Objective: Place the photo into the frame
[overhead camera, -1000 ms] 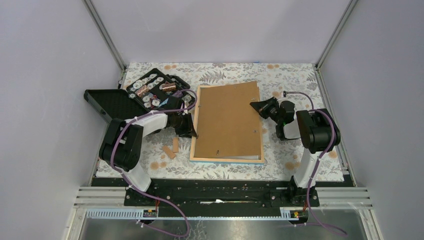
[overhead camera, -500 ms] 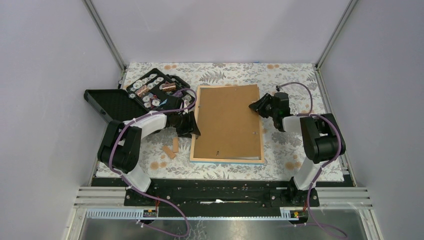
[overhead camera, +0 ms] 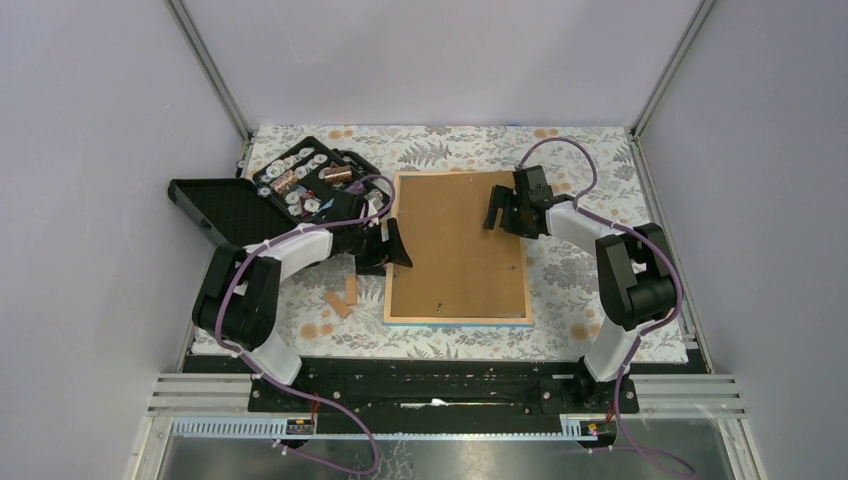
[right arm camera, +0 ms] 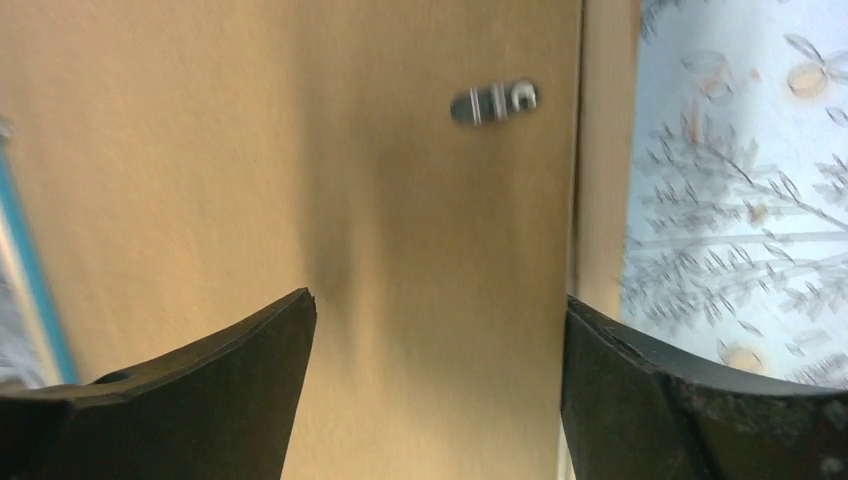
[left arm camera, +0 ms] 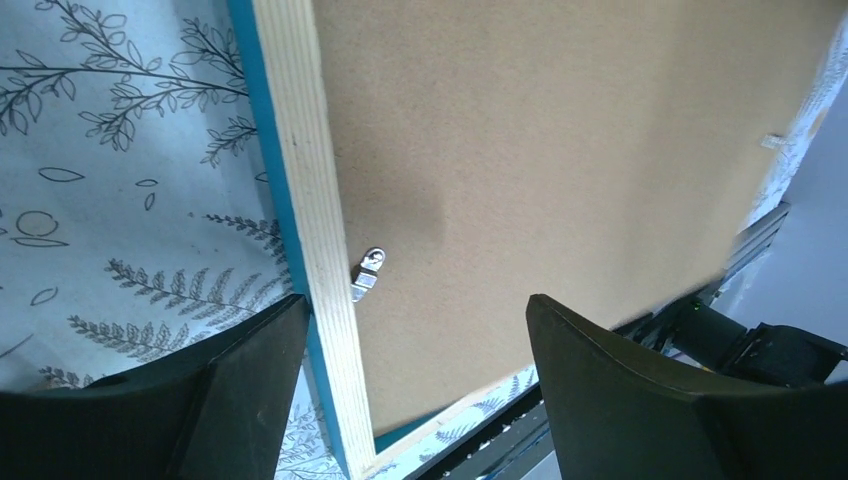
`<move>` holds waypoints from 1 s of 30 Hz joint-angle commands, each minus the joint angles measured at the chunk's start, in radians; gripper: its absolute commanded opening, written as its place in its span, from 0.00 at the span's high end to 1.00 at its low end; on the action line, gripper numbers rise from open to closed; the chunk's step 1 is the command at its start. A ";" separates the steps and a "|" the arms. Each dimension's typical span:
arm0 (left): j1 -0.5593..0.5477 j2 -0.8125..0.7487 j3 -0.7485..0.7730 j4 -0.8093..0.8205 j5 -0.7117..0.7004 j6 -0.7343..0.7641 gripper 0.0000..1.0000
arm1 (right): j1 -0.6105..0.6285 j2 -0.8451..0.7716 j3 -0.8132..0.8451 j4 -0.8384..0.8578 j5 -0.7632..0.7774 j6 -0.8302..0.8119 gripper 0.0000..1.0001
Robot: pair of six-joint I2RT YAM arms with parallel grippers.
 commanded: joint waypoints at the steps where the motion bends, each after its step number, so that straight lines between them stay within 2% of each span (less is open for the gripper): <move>1: -0.007 -0.084 0.008 0.031 0.006 0.009 0.14 | 0.011 -0.015 0.074 -0.236 0.115 -0.099 0.07; 4: -0.007 -0.101 0.007 0.029 -0.007 0.013 0.11 | 0.011 -0.004 0.097 -0.281 0.162 -0.112 0.01; 14: -0.005 -0.058 0.027 0.036 -0.009 0.008 0.08 | 0.007 -0.009 0.033 -0.213 0.069 -0.088 0.01; 18: -0.006 -0.039 0.027 0.037 -0.017 0.009 0.08 | 0.007 -0.001 0.009 -0.166 0.024 -0.083 0.09; 21: -0.004 -0.024 0.032 0.036 -0.024 0.008 0.08 | 0.008 -0.002 0.002 -0.146 0.017 -0.081 0.19; 25: -0.004 -0.016 0.039 0.032 -0.036 0.013 0.08 | 0.007 -0.023 0.009 -0.163 0.020 -0.088 0.28; 28: -0.004 -0.021 0.039 0.027 -0.043 0.022 0.08 | 0.007 -0.063 0.013 -0.171 0.007 -0.093 0.28; 30: -0.004 -0.028 0.035 0.026 -0.053 0.028 0.07 | 0.007 -0.077 0.016 -0.174 0.006 -0.096 0.23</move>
